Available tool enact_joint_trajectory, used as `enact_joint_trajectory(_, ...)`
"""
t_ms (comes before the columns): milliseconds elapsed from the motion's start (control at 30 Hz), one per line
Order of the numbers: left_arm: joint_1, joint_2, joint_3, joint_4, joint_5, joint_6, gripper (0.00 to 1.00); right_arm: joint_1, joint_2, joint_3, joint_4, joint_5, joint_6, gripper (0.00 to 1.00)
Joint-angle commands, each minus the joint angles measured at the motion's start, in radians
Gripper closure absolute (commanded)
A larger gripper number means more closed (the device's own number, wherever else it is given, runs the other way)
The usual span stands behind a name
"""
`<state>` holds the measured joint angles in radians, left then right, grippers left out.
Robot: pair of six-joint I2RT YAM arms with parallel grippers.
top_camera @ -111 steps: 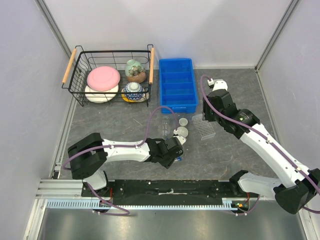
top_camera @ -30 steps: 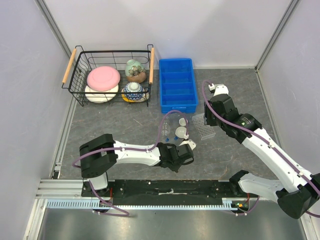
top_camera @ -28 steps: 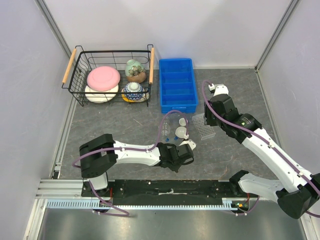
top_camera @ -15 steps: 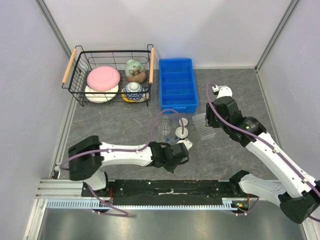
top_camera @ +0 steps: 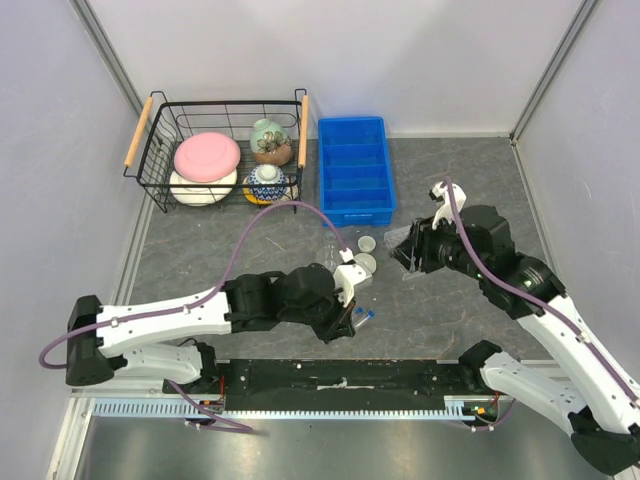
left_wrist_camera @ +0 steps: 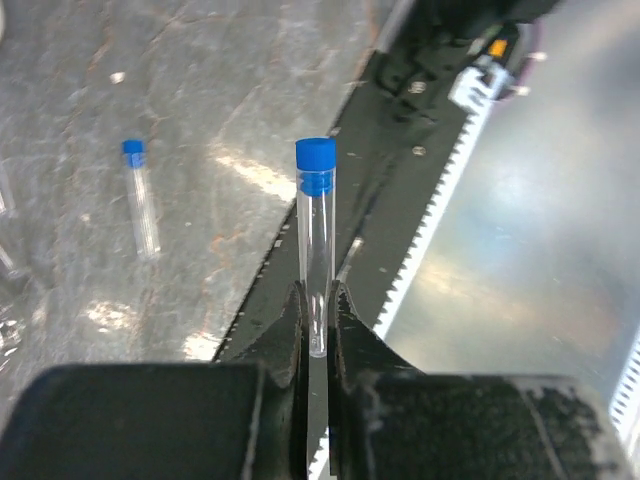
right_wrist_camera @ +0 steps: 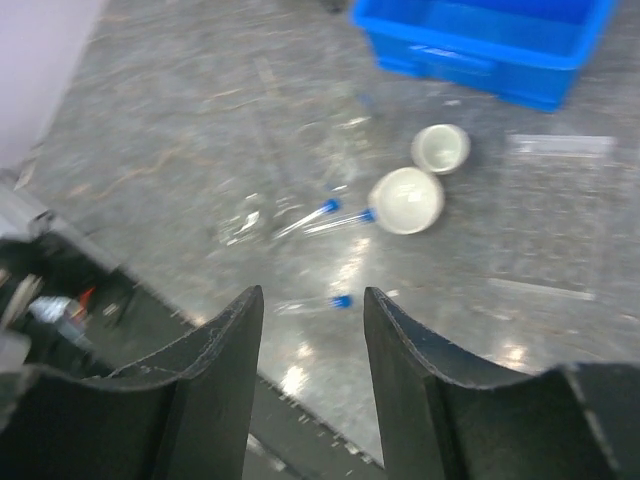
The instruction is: Organize the chemistry lab equipment
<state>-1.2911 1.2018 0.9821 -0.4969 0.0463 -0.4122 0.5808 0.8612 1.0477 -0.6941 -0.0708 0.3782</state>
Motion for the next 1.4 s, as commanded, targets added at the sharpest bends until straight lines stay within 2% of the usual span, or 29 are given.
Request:
enact_joint_trajectory(0,0.044,-0.085,-0.022,0.078,0.237,0.092,0.98,0.005,-0.08,0.021,0.01,-0.335,0.031,0.48)
enact_joint_trajectory(100,0.073,-0.122,-0.03,0.129,0.374,0.122,0.98,0.004,-0.123,0.038,-0.039,-0.446,0.051,0.5)
enact_joint_trajectory(233,0.113,-0.134,-0.028,0.196,0.53,0.131,0.98,0.004,-0.178,0.025,-0.007,-0.599,0.129,0.51)
enact_joint_trajectory(367,0.147,-0.139,-0.051,0.325,0.677,0.089,0.98,0.004,-0.241,-0.008,0.045,-0.652,0.201,0.5)
enact_joint_trajectory(567,0.236,-0.125,-0.097,0.497,0.82,0.017,0.98,0.004,-0.304,-0.098,0.151,-0.702,0.31,0.5)
enact_joint_trajectory(767,0.286,-0.097,-0.099,0.601,0.882,-0.017,0.98,0.004,-0.323,-0.13,0.173,-0.712,0.335,0.51)
enact_joint_trajectory(1367,0.323,-0.084,-0.1,0.641,0.915,-0.045,0.98,0.004,-0.272,-0.135,0.235,-0.721,0.35,0.54)
